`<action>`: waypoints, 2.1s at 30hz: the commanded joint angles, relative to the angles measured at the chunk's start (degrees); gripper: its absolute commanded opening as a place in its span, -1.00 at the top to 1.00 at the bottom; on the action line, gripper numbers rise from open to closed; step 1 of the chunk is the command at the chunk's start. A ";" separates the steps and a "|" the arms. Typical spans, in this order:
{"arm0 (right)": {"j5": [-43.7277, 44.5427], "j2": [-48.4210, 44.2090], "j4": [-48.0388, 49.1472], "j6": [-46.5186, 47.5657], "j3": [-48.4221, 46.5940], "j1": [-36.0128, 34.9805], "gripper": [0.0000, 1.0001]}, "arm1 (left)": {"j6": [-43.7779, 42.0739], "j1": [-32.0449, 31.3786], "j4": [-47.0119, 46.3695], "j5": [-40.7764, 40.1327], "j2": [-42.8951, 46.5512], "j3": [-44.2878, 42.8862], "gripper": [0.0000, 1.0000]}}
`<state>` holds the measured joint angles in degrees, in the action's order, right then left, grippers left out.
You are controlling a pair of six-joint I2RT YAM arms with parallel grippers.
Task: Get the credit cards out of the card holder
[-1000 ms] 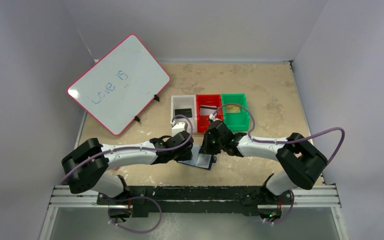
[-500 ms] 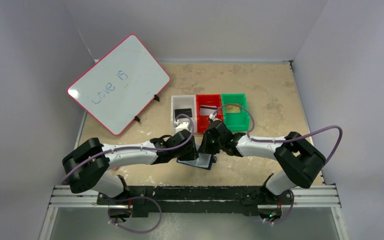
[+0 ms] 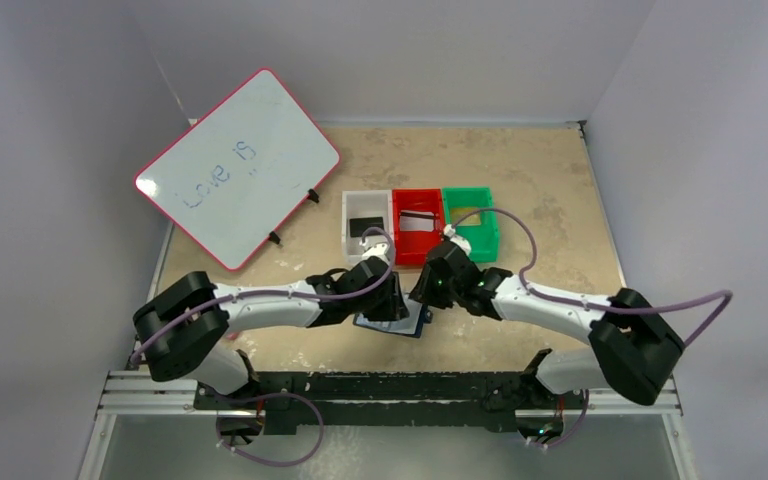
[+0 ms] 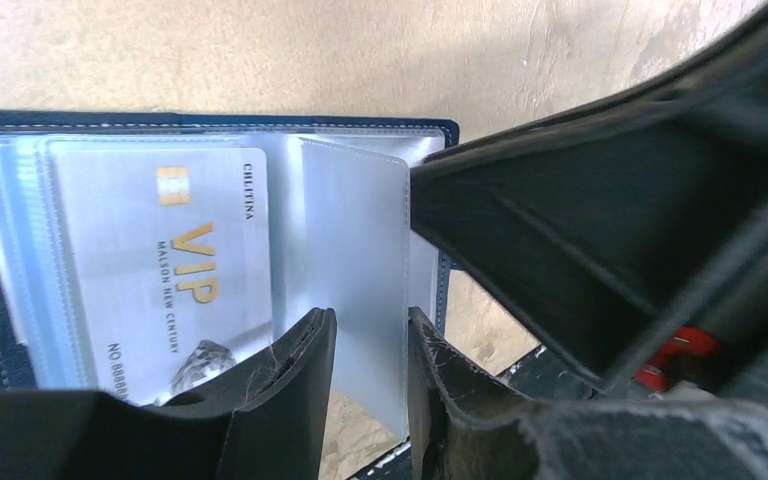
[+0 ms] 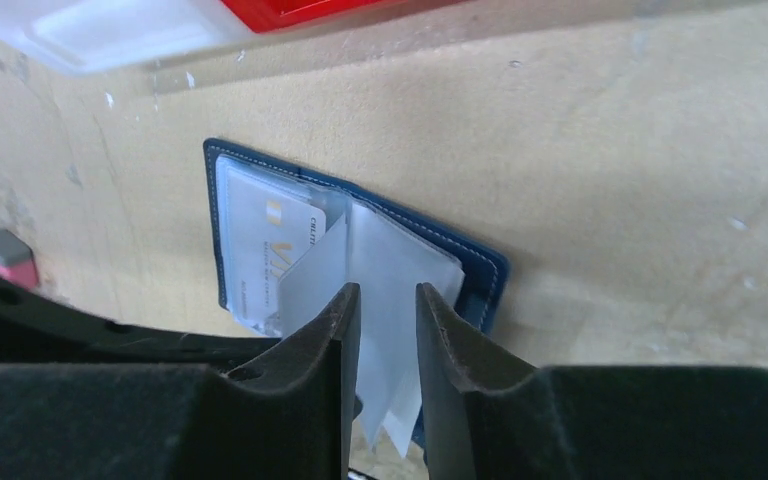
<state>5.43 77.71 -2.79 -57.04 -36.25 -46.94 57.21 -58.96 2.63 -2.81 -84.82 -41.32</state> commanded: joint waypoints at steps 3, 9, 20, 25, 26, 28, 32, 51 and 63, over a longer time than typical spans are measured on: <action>10.53 -10.18 -11.18 -9.26 1.79 -0.15 0.28 | -1.45 -0.70 -5.44 5.06 -4.03 -2.81 0.38; 9.67 -22.51 -7.07 -8.29 6.13 -0.08 0.17 | -1.44 -2.26 -5.66 4.64 -7.24 -3.97 0.39; -3.19 -15.19 7.63 -4.05 5.93 -0.06 0.48 | -1.85 -3.42 -4.08 3.38 -5.69 -3.49 0.43; -6.83 -7.90 10.30 -3.37 3.90 -0.08 0.55 | -1.75 -3.57 -4.00 3.38 -5.29 -3.30 0.43; -7.29 -6.37 10.14 -3.23 3.48 -0.08 0.56 | -1.76 -3.68 -3.85 3.28 -5.04 -3.21 0.43; -8.25 -3.01 10.13 -2.85 3.02 -0.07 0.59 | -1.80 -3.65 -3.57 3.12 -4.38 -3.07 0.43; -7.91 1.47 9.54 -2.07 3.79 -0.08 0.63 | -2.00 -3.85 -2.54 1.41 -1.42 -2.24 0.43; -9.04 0.90 13.89 1.38 3.64 -0.15 0.64 | -3.90 1.70 15.84 -14.69 5.13 -4.45 0.44; -15.67 3.14 22.82 0.84 4.39 -0.17 0.47 | -1.75 2.20 14.66 -13.34 4.02 -3.25 0.44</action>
<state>-7.57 79.02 16.97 -56.90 -30.35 -46.87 54.48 -56.97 18.74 -16.29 -80.99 -44.51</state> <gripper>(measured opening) 0.267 0.281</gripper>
